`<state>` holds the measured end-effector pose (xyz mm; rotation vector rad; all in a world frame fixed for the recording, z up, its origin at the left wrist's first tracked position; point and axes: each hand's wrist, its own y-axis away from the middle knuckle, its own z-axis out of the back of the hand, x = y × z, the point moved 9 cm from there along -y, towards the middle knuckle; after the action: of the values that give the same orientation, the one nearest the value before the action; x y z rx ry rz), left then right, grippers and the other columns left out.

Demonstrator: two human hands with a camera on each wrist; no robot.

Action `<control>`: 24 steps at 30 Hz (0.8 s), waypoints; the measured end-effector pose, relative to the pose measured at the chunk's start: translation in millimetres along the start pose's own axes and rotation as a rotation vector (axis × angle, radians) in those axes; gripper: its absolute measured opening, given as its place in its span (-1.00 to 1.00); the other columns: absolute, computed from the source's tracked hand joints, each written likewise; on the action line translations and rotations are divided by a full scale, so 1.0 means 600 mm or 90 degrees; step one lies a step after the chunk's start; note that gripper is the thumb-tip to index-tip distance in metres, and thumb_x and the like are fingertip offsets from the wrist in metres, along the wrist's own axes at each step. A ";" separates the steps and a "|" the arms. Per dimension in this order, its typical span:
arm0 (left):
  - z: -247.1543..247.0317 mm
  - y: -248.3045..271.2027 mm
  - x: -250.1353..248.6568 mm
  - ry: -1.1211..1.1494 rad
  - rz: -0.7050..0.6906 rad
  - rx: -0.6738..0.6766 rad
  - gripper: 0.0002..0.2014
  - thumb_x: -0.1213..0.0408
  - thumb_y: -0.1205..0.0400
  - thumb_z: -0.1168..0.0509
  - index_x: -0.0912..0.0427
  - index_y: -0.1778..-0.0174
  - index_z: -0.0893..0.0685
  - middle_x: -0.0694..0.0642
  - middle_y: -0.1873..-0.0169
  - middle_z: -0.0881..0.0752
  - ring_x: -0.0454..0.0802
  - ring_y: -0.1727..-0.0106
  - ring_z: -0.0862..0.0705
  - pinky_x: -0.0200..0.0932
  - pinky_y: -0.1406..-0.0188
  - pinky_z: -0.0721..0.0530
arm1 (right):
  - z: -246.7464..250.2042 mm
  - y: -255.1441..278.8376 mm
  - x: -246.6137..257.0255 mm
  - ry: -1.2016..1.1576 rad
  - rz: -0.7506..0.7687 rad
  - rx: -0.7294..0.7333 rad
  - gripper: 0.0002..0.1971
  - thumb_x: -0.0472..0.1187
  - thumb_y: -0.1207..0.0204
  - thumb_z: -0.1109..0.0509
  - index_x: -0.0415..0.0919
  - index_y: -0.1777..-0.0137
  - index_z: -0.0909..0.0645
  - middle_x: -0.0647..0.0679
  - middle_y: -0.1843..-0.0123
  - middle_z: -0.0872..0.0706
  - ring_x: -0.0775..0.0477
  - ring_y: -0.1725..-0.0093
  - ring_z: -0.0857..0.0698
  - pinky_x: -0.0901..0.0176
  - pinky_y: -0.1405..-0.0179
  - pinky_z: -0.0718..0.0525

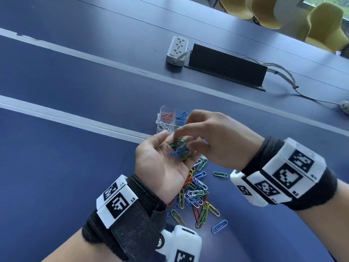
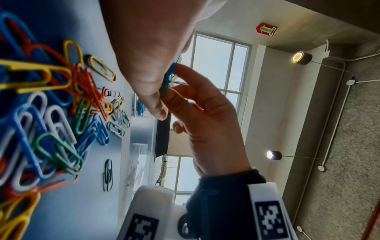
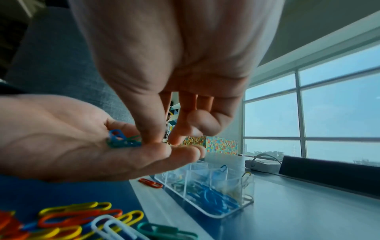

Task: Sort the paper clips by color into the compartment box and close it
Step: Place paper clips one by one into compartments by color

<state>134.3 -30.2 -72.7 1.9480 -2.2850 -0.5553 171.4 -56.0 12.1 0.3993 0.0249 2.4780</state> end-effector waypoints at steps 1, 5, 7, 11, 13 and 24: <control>0.001 0.000 0.000 0.003 -0.002 -0.005 -0.57 0.18 -0.64 0.02 0.43 -0.06 -0.64 0.35 0.10 -0.70 0.19 0.15 -0.67 0.11 -0.17 -0.60 | 0.003 -0.001 0.000 0.002 0.006 -0.011 -0.72 -0.18 -0.36 -0.33 0.05 -0.03 -0.71 -0.09 0.09 -0.62 -0.17 0.21 -0.67 -0.08 0.22 -0.68; 0.002 -0.001 -0.006 -0.002 -0.014 -0.013 -0.57 0.22 -0.67 0.03 0.46 -0.09 -0.63 0.34 0.12 -0.71 0.21 0.01 -0.63 0.15 -0.29 -0.55 | 0.019 0.000 -0.003 -0.021 0.014 -0.051 -0.85 -0.19 -0.31 -0.35 -0.13 0.19 -0.74 -0.06 0.17 -0.64 -0.07 0.31 -0.60 -0.04 0.24 -0.67; 0.001 -0.001 -0.006 -0.012 -0.014 -0.009 -0.56 0.22 -0.67 0.05 0.46 -0.10 -0.64 0.35 0.11 -0.73 0.21 -0.03 -0.65 0.14 -0.29 -0.55 | 0.021 0.001 -0.005 -0.018 0.014 -0.058 -0.83 -0.19 -0.34 -0.32 -0.14 0.17 -0.74 -0.04 0.17 -0.64 -0.02 0.31 -0.57 -0.03 0.23 -0.67; 0.000 0.001 -0.002 -0.007 -0.003 0.001 -0.52 0.22 -0.66 0.06 0.49 -0.04 -0.70 0.34 0.09 -0.73 0.17 -0.02 -0.59 0.12 -0.27 -0.54 | 0.012 0.001 -0.008 -0.010 -0.004 -0.037 -0.75 -0.11 -0.36 -0.31 -0.07 0.02 -0.74 -0.03 0.12 -0.65 -0.03 0.28 -0.59 -0.03 0.19 -0.67; 0.000 0.001 0.000 0.001 0.001 -0.001 -0.50 0.22 -0.65 0.06 0.52 -0.04 -0.71 0.37 0.04 -0.71 0.18 -0.06 -0.55 0.12 -0.30 -0.51 | 0.011 -0.001 -0.005 -0.006 -0.001 -0.039 -0.78 -0.12 -0.34 -0.32 -0.08 0.08 -0.75 -0.04 0.15 -0.66 -0.01 0.30 -0.57 0.02 0.21 -0.66; 0.010 0.003 -0.014 -0.022 -0.025 -0.056 -0.57 0.19 -0.66 0.05 0.36 -0.26 -0.56 0.31 0.22 -0.73 0.13 0.36 -0.69 -0.20 0.43 -0.62 | -0.007 0.016 0.023 -0.040 -0.002 0.032 -0.80 -0.17 -0.37 -0.49 -0.06 -0.01 -0.76 0.02 0.16 -0.80 0.02 0.19 -0.68 0.13 0.04 -0.61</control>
<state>132.3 -20.5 -76.2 1.9606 -2.2069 -0.6869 154.0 -55.6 12.8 0.4977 0.0621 2.4651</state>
